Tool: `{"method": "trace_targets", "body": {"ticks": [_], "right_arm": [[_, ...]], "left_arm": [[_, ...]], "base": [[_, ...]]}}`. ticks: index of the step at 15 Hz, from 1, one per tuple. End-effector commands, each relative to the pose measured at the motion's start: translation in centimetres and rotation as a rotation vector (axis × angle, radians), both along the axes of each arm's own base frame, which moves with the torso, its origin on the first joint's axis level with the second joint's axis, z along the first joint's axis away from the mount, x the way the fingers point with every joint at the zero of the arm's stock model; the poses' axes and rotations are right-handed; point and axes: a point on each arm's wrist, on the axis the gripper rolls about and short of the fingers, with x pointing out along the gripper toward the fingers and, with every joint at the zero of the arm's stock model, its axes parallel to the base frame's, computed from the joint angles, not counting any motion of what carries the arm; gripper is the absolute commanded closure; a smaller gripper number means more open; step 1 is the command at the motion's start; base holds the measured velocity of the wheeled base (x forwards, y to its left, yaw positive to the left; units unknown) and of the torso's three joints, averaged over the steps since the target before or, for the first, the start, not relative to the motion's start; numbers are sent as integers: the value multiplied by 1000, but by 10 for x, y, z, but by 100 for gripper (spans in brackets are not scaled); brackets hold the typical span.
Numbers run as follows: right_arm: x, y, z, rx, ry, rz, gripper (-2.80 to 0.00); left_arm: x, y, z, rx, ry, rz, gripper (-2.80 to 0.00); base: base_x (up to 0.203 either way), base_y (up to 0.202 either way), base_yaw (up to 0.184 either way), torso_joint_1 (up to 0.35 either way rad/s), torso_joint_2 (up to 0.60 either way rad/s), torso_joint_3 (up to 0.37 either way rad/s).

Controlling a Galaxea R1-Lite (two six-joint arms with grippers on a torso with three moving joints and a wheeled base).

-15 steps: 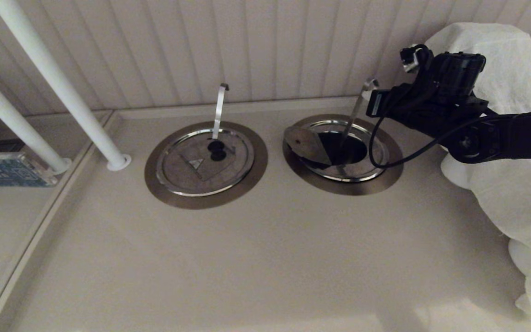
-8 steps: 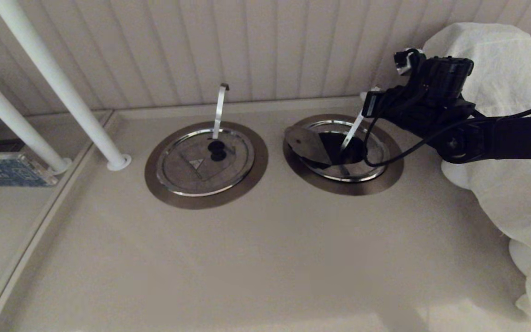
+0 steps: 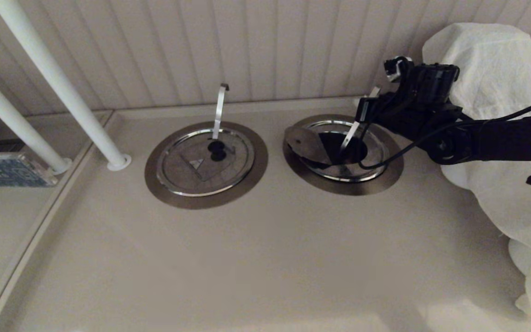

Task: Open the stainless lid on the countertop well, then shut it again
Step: Stir with a spoon

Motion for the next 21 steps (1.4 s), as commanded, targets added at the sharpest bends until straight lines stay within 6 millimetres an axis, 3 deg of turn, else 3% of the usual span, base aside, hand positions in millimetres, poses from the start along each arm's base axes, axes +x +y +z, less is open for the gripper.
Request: {"method": "trace_targets", "body": {"ticks": [1,4,5,14,21], "right_arm": [[17,-3,-15,1,21,-30,0],[38,-9,-27,22,35,-102,0],[42,-11,-29,48,41,-110,-280],[49,-17,-32,97,70,-73,-280],[9,-12,20,75,106,-176,-280]], "left_arm": [[0,0,0,0,0,1,0],[0,0,0,0,0,1,0],[0,0,0,0,0,1,0],[0,0,0,0,0,1,0],[0,0,0,0,0,1,0]], "base": [[0,0,0,0,0,0],[0,0,0,0,0,0],[0,0,0,0,0,0],[0,0,0,0,0,0],[0,0,0,0,0,0]]}}
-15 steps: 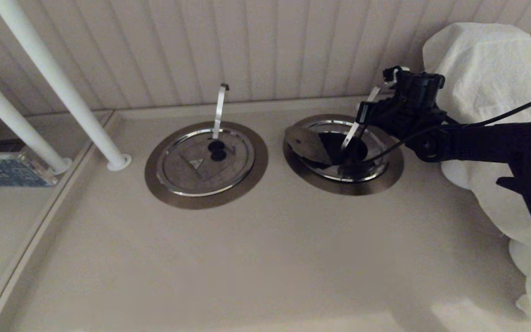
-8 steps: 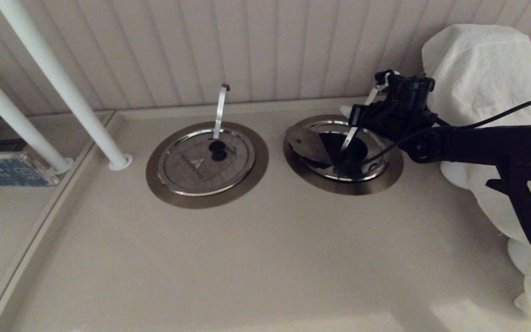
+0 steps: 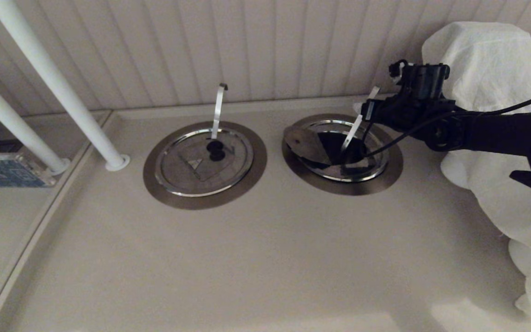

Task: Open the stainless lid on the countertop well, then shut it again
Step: Stir with a spoon

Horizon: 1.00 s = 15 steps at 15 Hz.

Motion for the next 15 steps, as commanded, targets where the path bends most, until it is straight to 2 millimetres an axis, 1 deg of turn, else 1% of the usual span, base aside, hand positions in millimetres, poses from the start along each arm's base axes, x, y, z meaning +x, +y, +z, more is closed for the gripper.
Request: {"method": "trace_targets", "body": {"ticks": [1,2,4,5,8,11,12,15], "right_arm": [[-16,0,21,-1,6,5,-280],[-16,0,18,-5,26,3,-280],[-5,0,4,-2,41,19,-280],[0,-1,0,3,23,26,-280],[9,-10,-11,10,17,36,-280],[27,-22,-34,25,-1,86,-280],[31,-26,-38,27,-23,85,-280],[39,-28,-51,29,-37,92,-280]], "left_arm": [[0,0,0,0,0,0,0],[0,0,0,0,0,0,0],[0,0,0,0,0,0,0],[0,0,0,0,0,0,0],[0,0,0,0,0,0,0],[0,0,0,0,0,0,0],[0,0,0,0,0,0,0],[0,0,0,0,0,0,0]], "base": [[0,0,0,0,0,0],[0,0,0,0,0,0],[0,0,0,0,0,0],[0,0,0,0,0,0],[0,0,0,0,0,0],[0,0,0,0,0,0],[0,0,0,0,0,0],[0,0,0,0,0,0]]}}
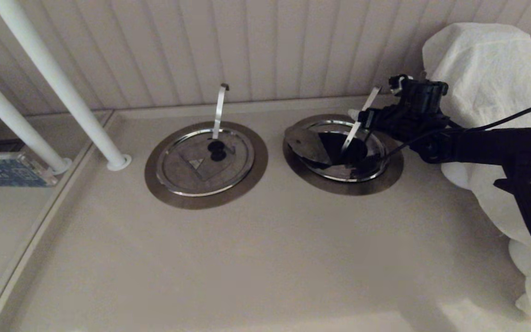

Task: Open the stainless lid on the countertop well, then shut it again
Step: Stir with a spoon

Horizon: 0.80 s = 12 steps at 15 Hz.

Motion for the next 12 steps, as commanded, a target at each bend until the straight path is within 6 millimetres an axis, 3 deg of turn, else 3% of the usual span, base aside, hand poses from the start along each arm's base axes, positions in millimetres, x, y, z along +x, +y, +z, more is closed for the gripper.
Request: {"method": "trace_targets", "body": {"ticks": [1,9,10,12], "right_arm": [[8,1,-19,-1,21,3,-280],[16,4,-27,19,-59,24,-280],[15,3,-23,20,-72,23,0],[13,3,-19,24,-97,22,0]], "left_arm": [[0,0,0,0,1,1,0],[0,0,0,0,1,1,0],[0,0,0,0,1,1,0],[0,0,0,0,1,1,0]], "base": [[0,0,0,0,0,0],[0,0,0,0,0,0],[0,0,0,0,0,0],[0,0,0,0,0,0]]}}
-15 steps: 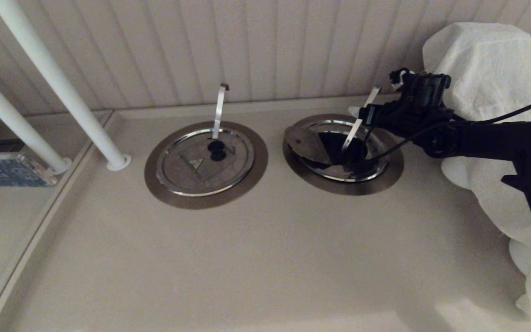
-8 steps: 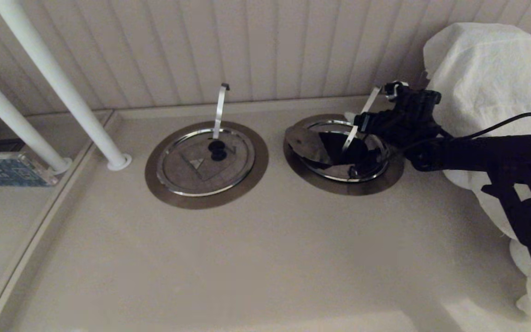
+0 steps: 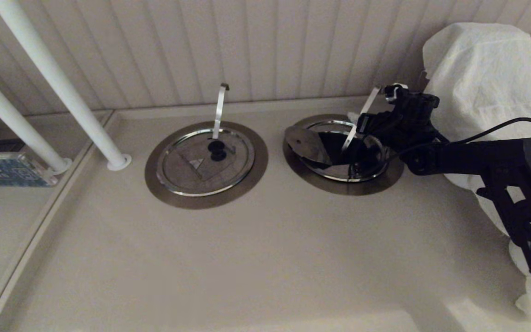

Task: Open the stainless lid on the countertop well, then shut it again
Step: Stir with a spoon

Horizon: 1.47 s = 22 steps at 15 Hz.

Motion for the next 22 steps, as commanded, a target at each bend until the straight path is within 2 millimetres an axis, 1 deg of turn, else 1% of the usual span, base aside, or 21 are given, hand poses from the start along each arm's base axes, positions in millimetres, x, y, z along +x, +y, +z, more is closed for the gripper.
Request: {"method": "trace_targets", "body": {"ticks": [1,6,8,10,12,15,18,20,22], "right_arm": [[-2,1,4,2,-9,1,0],[-3,4,8,7,-16,8,0],[-6,10,10,7,-19,20,0],[-11,17,19,11,-29,35,0],[-18,18,27,24,-33,40,0],[-36,19,50,47,-46,52,0],[-65,26,76,47,-32,75,0],[-84,28,88,39,-19,87,0],[-94,27,95,34,-20,88,0]], "left_arm": [[0,0,0,0,0,1,0],[0,0,0,0,0,1,0],[0,0,0,0,0,1,0],[0,0,0,0,0,1,0],[0,0,0,0,0,1,0],[0,0,0,0,0,1,0],[0,0,0,0,0,1,0],[0,0,0,0,0,1,0],[0,0,0,0,0,1,0]], "base": [[0,0,0,0,0,0],[0,0,0,0,0,0],[0,0,0,0,0,0],[0,0,0,0,0,0],[0,0,0,0,0,0],[0,0,0,0,0,0],[0,0,0,0,0,0],[0,0,0,0,0,0],[0,0,0,0,0,0]]}}
